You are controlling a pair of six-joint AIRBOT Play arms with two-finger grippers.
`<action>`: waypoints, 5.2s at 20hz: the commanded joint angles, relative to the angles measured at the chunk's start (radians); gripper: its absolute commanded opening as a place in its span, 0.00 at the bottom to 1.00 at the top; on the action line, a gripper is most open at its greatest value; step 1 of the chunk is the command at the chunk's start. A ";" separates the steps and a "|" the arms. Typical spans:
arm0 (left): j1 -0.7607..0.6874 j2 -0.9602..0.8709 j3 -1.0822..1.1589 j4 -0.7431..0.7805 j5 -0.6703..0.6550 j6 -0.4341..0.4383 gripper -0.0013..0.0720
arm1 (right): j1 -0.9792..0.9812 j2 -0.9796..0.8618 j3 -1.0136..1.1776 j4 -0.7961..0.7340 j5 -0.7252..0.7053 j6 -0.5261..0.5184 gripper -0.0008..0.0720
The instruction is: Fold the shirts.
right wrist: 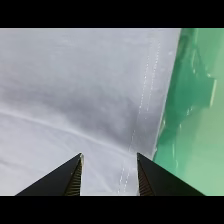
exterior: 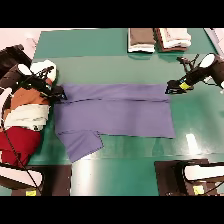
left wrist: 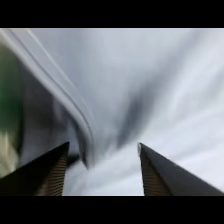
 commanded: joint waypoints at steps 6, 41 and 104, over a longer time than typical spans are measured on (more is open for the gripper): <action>0.063 0.412 -0.328 0.083 -0.045 -0.036 0.72 | -0.247 0.355 -0.438 0.029 0.135 -0.032 0.61; 0.062 0.668 -0.965 -0.230 0.098 -0.064 0.14 | -0.105 0.472 -0.756 0.161 -0.072 -0.084 0.03; -0.513 -0.047 0.057 -0.322 0.446 -0.069 0.05 | -0.151 -0.089 0.024 0.429 0.057 -0.247 0.03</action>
